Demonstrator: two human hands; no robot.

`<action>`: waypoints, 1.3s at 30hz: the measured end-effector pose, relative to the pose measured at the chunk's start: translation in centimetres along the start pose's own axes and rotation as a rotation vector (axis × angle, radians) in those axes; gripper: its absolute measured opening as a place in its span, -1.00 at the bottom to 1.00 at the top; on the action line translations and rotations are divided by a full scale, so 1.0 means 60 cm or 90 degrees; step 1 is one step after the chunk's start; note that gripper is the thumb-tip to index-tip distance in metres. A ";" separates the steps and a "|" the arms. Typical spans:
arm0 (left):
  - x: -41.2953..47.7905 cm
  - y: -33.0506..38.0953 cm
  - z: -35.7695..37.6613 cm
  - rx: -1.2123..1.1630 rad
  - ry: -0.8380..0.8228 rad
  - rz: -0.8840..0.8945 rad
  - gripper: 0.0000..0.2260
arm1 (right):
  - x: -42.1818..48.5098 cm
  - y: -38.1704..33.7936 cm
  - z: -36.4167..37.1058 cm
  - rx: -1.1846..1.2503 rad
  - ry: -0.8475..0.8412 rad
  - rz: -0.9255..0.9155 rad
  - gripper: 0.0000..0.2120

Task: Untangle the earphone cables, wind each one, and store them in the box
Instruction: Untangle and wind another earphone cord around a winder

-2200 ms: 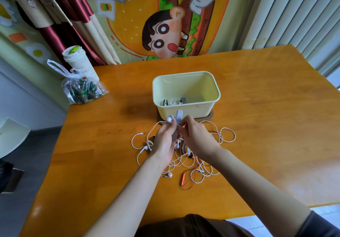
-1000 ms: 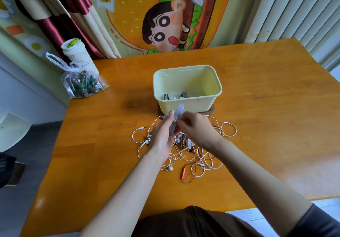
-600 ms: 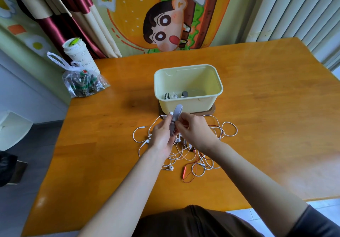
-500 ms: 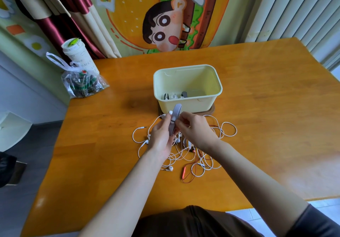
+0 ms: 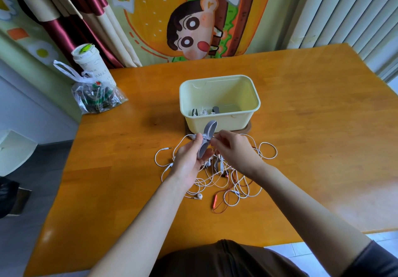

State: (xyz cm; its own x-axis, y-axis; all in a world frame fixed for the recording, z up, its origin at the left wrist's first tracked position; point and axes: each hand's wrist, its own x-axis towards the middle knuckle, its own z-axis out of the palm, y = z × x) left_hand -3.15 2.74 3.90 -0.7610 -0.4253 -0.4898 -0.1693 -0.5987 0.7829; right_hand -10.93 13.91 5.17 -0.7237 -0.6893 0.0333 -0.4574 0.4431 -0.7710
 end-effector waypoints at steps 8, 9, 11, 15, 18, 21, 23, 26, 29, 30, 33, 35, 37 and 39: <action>-0.007 0.005 -0.006 0.014 -0.014 -0.034 -0.71 | -0.001 0.002 -0.013 0.013 0.059 0.004 -0.86; -0.009 0.005 -0.006 0.018 -0.025 -0.034 -0.70 | 0.000 0.002 -0.014 0.023 0.069 0.011 -0.81; -0.011 0.004 -0.009 0.027 -0.048 -0.024 -0.75 | 0.002 0.002 -0.017 0.025 0.071 0.010 -0.67; -0.011 0.003 -0.017 0.113 -0.110 0.010 -0.73 | 0.006 0.008 -0.024 -0.008 0.034 -0.005 -0.74; -0.014 0.003 -0.019 0.195 -0.123 0.039 -0.68 | 0.007 0.012 -0.025 -0.009 0.010 0.007 -0.79; -0.012 0.002 -0.022 0.294 -0.101 0.064 -0.77 | 0.006 0.013 -0.024 -0.016 -0.010 0.018 -0.79; -0.011 0.001 -0.024 0.342 -0.099 0.060 -0.80 | 0.008 0.012 -0.023 -0.017 -0.016 0.020 -0.79; -0.012 -0.003 -0.027 0.399 -0.121 0.063 -0.83 | 0.009 0.013 -0.022 -0.019 -0.021 0.029 -0.81; -0.007 -0.007 -0.032 0.526 -0.111 0.101 -0.76 | 0.008 0.017 -0.020 -0.018 -0.036 0.045 -0.82; -0.004 -0.009 -0.034 0.572 -0.089 0.119 -0.73 | 0.008 0.018 -0.019 -0.014 -0.039 0.047 -0.85; -0.003 -0.011 -0.034 0.664 -0.040 0.173 -0.71 | 0.006 0.019 -0.019 0.017 -0.030 0.038 -0.93; -0.003 -0.013 -0.034 0.658 -0.056 0.184 -0.73 | 0.005 0.019 -0.021 0.031 -0.024 0.035 -0.93; -0.005 -0.015 -0.032 0.610 -0.084 0.172 -0.76 | 0.005 0.020 -0.025 0.036 -0.017 0.031 -0.94; -0.007 -0.016 -0.029 0.519 -0.108 0.132 -0.82 | 0.004 0.021 -0.027 0.044 -0.009 0.026 -0.95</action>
State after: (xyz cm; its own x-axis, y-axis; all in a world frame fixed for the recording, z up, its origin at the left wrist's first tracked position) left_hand -1.59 2.29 2.68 -0.8987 -0.3261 -0.2931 -0.3641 0.1824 0.9133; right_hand -12.52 15.21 5.25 -0.7332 -0.6800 -0.0077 -0.3907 0.4305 -0.8136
